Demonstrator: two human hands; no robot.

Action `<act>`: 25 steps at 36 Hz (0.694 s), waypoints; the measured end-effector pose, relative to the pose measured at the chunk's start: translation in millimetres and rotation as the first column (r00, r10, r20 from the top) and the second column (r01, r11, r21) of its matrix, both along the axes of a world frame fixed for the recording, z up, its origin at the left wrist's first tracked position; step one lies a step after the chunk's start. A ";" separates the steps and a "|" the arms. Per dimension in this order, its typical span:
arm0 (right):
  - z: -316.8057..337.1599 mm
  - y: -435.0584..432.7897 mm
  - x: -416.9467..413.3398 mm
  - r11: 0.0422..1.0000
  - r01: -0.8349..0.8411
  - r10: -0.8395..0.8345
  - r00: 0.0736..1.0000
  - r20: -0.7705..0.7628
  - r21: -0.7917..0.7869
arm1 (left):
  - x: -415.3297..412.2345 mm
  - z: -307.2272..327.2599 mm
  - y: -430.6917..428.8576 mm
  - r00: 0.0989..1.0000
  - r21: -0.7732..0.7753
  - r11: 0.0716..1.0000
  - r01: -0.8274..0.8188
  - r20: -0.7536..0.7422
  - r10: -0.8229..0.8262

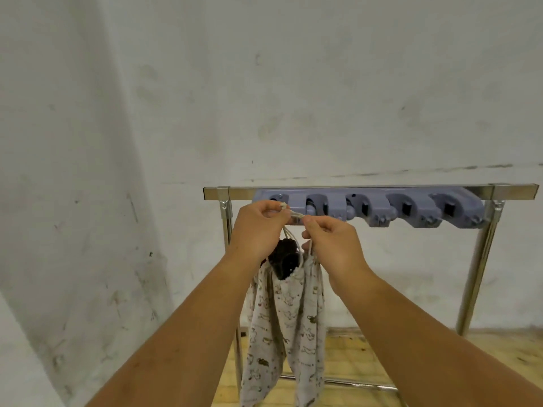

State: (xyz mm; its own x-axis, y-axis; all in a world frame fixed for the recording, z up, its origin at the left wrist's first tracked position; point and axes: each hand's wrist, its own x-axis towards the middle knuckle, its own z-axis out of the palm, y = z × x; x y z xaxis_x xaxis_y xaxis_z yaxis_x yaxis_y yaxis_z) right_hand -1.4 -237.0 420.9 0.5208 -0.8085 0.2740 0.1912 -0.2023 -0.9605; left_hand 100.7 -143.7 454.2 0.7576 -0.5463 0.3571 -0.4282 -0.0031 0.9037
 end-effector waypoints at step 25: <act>-48.0 -10.8 33.7 1.000 0.015 -0.015 1.000 -0.021 -0.019 | 9.1 -57.8 -18.9 0.956 0.029 0.994 -0.102 0.280 0.090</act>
State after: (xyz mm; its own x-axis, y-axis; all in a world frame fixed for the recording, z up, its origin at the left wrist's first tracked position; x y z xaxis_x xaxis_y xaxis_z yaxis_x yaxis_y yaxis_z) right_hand 32.3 -247.9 373.0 0.5146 -0.8111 0.2779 0.1673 -0.2230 -0.9604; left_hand 109.8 -162.6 396.4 0.6814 -0.4952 0.5390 -0.6580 -0.0919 0.7474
